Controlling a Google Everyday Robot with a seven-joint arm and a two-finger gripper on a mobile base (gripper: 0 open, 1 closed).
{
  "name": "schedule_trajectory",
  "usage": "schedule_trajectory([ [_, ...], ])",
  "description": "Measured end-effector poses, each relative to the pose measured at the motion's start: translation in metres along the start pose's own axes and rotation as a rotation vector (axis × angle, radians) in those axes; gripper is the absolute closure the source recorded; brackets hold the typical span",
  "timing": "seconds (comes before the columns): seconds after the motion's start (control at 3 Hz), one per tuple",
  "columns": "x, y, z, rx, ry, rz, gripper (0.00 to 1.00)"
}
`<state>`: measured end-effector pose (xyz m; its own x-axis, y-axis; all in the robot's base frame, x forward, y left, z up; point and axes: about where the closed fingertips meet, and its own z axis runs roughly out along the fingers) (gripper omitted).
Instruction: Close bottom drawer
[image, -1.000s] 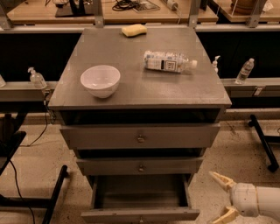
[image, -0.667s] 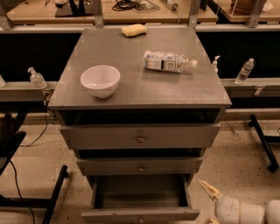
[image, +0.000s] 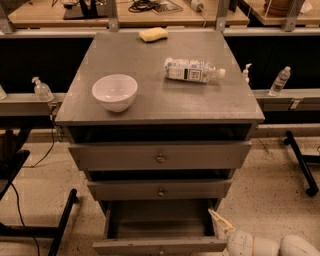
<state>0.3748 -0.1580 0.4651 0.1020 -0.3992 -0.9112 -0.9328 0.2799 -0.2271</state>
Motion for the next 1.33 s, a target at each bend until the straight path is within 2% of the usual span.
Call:
schedule_trajectory([
  [0.33, 0.005, -0.002, 0.006, 0.000, 0.014, 0.011, 0.00],
  [0.67, 0.048, -0.001, 0.043, -0.020, 0.083, -0.045, 0.00],
  [1.0, 0.108, -0.006, 0.079, 0.006, 0.207, -0.116, 0.00],
  [1.33, 0.165, -0.010, 0.105, 0.024, 0.379, -0.182, 0.00],
])
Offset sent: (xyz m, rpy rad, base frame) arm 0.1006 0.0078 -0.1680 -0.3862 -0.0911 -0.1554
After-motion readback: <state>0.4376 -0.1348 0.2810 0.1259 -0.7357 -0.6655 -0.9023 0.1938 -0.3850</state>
